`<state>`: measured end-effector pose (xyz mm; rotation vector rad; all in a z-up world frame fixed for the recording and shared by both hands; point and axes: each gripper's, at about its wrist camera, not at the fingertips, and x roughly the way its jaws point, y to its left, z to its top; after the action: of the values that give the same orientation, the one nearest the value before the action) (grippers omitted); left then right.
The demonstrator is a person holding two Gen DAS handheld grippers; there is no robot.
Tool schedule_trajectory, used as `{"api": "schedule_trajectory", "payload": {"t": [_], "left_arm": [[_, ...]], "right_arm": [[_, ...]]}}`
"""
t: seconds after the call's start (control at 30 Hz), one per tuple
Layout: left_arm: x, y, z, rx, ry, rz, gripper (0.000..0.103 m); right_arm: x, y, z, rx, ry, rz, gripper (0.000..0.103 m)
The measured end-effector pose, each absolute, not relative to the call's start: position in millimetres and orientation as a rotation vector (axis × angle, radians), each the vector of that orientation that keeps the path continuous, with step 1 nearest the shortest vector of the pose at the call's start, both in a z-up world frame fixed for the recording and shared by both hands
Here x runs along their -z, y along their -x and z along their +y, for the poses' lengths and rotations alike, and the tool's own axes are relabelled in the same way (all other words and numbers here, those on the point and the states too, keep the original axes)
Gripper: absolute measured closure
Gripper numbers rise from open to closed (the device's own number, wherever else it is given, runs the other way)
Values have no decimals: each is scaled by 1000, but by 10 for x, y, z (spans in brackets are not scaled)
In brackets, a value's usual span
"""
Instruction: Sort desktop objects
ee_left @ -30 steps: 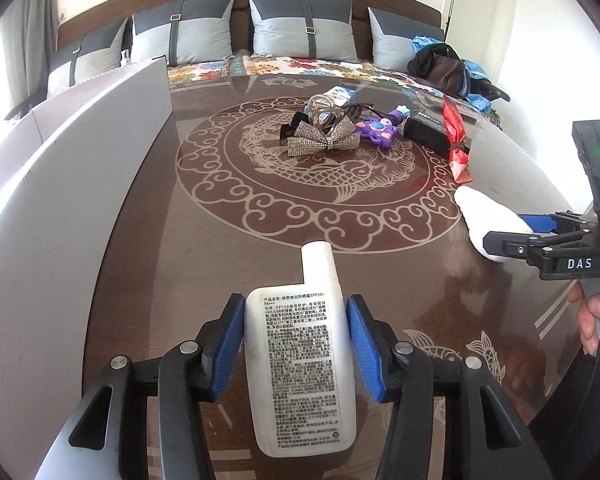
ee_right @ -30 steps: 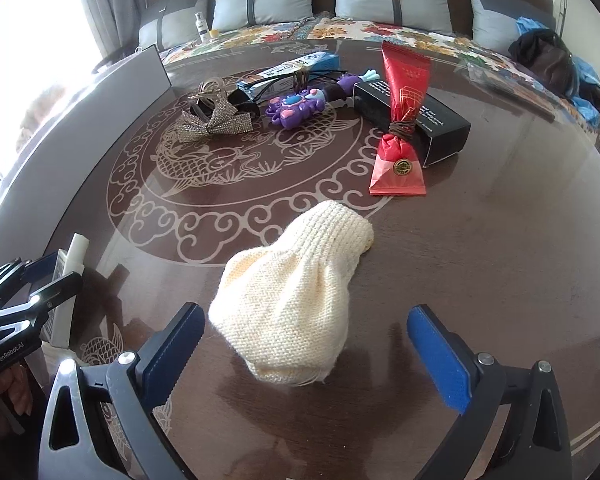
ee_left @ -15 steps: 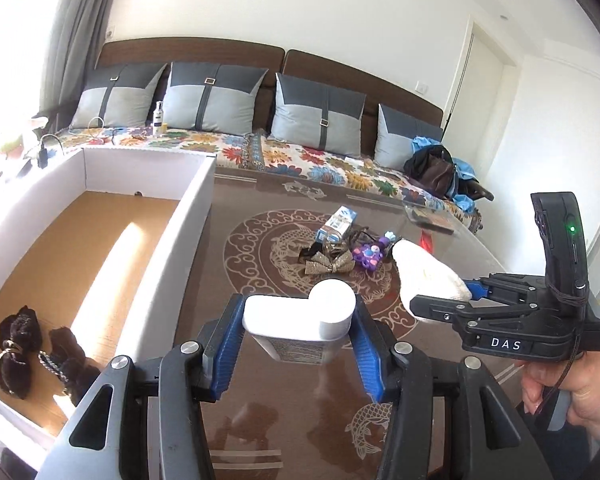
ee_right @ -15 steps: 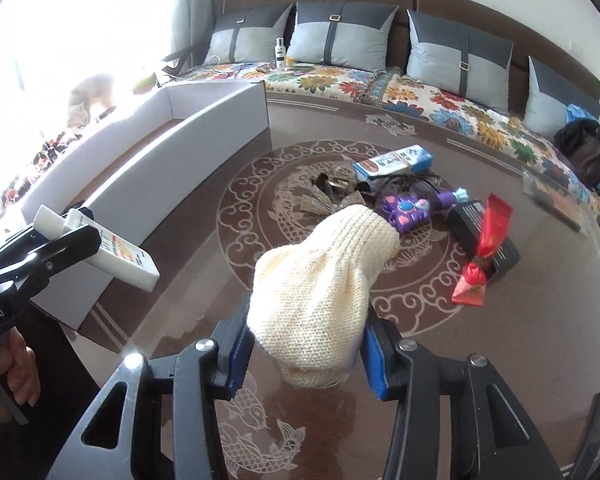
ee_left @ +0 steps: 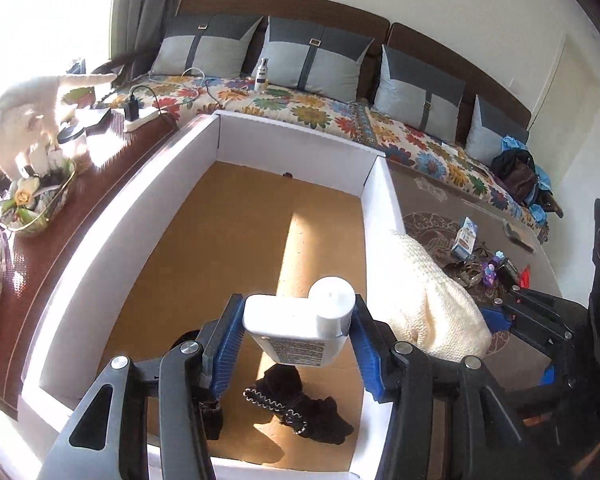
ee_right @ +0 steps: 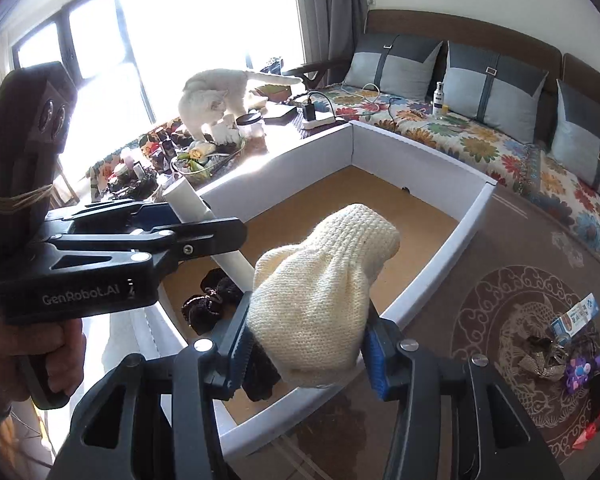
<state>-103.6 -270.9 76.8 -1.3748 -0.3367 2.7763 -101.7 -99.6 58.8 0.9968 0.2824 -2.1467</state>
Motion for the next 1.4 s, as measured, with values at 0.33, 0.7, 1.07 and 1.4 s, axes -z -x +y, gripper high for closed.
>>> {"api": "schedule_trajectory", "payload": {"t": [0.33,0.7,1.07,1.4], "left_arm": [[-376,979,-2884,-2870,1524,-346,29],[-1164,402,-2099,-3024,1046,-280,13],[-744,468,-6,-2652,1119,-148,0],[438,807,874,-2582,1403,85,0]], "right_arm": [[-436,1141,-817,2197,-1023,276,9],[400,705,1471,2586,-1143,403,4],[666,630,3093,2810,-1420,53,4],[830,830,3067,2763,-1469,-4,4]]}}
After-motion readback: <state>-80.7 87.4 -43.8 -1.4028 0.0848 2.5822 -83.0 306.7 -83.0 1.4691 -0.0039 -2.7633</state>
